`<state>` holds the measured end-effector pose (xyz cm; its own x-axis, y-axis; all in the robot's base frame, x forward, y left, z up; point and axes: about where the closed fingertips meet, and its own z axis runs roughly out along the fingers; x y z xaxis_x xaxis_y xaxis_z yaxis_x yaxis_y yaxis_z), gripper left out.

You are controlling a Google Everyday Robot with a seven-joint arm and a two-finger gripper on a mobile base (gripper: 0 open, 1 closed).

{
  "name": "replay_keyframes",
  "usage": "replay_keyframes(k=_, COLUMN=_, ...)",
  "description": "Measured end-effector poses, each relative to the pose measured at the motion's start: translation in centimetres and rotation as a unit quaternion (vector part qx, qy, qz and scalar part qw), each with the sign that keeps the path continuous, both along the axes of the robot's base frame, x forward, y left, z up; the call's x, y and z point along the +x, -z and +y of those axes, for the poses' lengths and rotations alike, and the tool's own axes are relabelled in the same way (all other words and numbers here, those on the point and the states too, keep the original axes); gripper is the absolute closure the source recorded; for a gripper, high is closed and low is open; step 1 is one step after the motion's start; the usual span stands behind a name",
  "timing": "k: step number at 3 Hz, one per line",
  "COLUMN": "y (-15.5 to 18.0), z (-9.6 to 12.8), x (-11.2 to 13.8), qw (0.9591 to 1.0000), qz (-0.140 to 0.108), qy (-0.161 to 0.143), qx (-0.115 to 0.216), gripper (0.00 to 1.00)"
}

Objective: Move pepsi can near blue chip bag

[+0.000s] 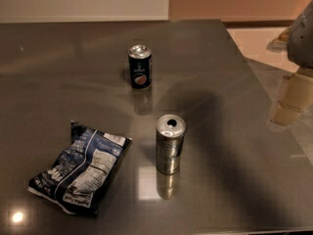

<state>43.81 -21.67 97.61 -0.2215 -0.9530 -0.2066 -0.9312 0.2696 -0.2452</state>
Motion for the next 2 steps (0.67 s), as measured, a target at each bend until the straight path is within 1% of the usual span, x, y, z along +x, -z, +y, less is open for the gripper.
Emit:
replay_keyframes(k=1, y=0.0, z=0.0, x=0.0, qw=1.0, qz=-0.001, qy=0.0, qx=0.0, gripper=0.0)
replay_keyframes(k=2, y=-0.1, z=0.3, x=2.0, qw=0.9999, qz=-0.004, qy=-0.001, qx=0.01, gripper=0.0)
